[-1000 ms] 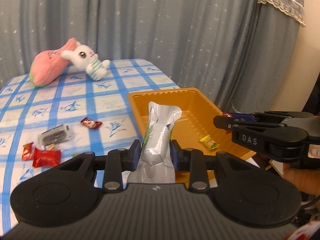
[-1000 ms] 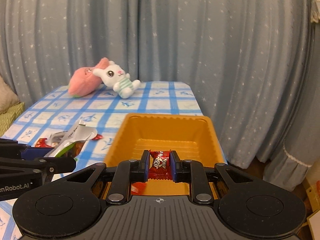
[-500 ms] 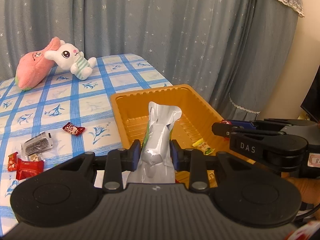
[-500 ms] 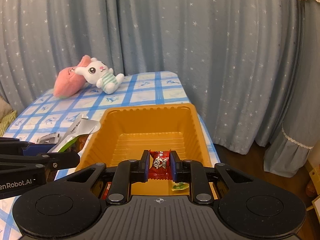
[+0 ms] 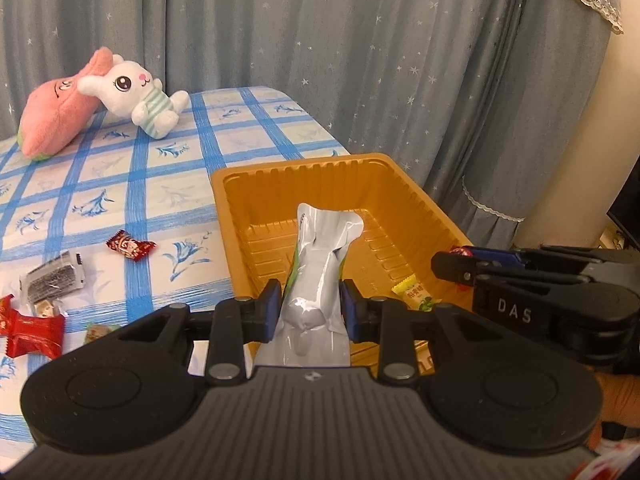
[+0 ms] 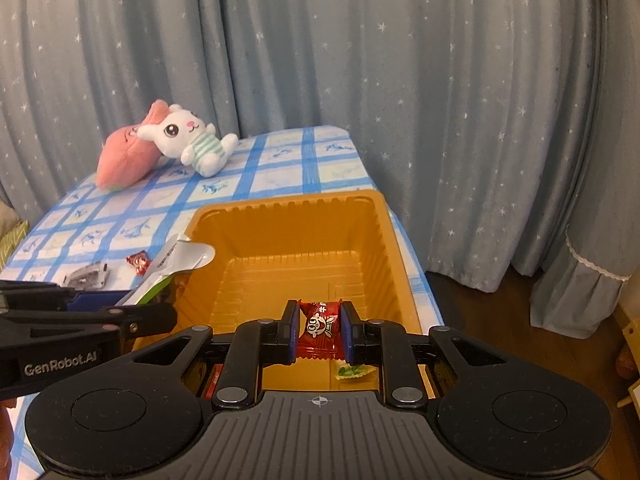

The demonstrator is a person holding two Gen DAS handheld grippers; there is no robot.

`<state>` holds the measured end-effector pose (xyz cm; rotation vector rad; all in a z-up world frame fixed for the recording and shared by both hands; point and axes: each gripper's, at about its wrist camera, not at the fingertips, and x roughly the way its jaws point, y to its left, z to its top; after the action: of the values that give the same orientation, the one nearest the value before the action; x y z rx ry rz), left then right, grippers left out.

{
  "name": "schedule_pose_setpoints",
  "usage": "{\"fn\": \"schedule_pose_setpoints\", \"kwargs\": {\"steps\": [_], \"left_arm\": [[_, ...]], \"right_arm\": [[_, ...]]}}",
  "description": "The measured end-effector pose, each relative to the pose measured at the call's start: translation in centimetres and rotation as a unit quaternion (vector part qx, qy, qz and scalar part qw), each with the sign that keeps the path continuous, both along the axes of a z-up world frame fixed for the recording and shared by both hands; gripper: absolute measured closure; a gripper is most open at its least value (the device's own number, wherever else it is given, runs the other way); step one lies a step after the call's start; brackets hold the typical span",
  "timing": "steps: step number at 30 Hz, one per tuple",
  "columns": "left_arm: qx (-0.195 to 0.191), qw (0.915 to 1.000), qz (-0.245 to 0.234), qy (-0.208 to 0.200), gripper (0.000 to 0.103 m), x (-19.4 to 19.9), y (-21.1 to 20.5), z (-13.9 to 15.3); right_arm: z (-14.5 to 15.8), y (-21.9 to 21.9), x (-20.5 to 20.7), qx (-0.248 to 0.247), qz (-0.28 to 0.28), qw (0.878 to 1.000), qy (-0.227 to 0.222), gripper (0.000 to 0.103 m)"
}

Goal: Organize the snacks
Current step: 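Open both grippers to drop the silver wrapper and red candy into the tray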

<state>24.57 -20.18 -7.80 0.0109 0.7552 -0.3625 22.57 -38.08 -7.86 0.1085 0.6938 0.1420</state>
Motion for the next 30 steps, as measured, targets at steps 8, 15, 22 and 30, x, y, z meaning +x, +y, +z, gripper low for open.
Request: {"fn": "schedule_pose_setpoints", "kwargs": {"steps": [8, 15, 22, 30], "left_arm": [[-0.026, 0.9996, 0.000, 0.011, 0.074, 1.0, -0.5, -0.5], [-0.018, 0.9998, 0.006, 0.004, 0.072, 0.6, 0.5, -0.3], [-0.006, 0.9998, 0.020, -0.006, 0.072, 0.0, 2.4, 0.1], [-0.006, 0.9994, 0.033, -0.008, 0.069, -0.6, 3.8, 0.2]], "right_arm": [[-0.4, -0.1, 0.2, 0.001, -0.005, 1.000, 0.007, 0.082], [-0.5, -0.1, 0.3, 0.004, -0.006, 1.000, 0.010, 0.082], [-0.3, -0.4, 0.0, 0.021, -0.004, 1.000, 0.004, 0.082], [-0.3, -0.6, 0.1, 0.051, 0.000, 0.999, -0.001, 0.081]]}}
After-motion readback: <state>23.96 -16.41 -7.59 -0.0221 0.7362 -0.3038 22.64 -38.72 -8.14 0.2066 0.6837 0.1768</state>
